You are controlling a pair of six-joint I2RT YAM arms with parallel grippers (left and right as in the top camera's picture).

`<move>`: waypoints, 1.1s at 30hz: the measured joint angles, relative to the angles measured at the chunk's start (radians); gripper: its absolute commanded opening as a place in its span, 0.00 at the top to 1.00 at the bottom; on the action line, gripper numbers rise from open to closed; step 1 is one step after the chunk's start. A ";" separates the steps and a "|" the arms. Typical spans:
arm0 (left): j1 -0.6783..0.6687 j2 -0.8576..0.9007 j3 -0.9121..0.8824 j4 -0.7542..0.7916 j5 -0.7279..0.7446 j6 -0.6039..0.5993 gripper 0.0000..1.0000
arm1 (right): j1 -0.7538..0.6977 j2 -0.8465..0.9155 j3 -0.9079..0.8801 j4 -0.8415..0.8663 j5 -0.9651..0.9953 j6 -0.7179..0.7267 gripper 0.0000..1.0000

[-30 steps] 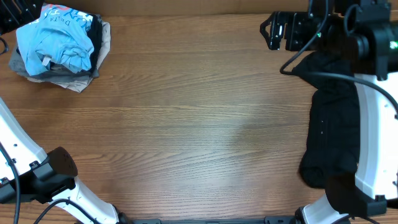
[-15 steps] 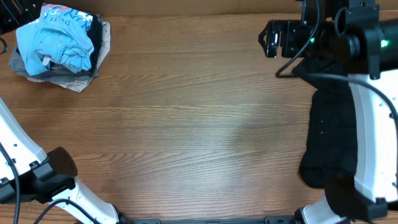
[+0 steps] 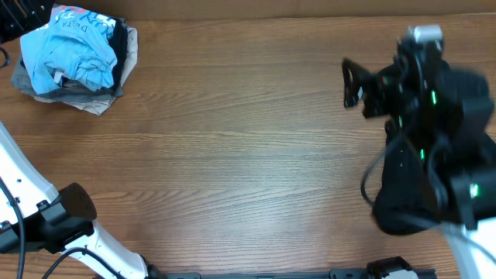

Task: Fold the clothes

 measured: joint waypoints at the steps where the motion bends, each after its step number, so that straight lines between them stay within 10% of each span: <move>1: 0.000 0.000 0.000 0.001 -0.001 0.000 0.00 | -0.009 -0.049 -0.070 0.050 0.000 -0.002 0.00; 17: 0.000 0.000 0.000 0.000 -0.002 0.001 0.00 | -0.102 -0.793 -1.023 0.584 0.006 -0.001 0.00; 33: 0.000 0.000 0.000 0.000 -0.002 0.018 0.00 | -0.103 -0.956 -1.244 0.636 0.023 -0.002 0.00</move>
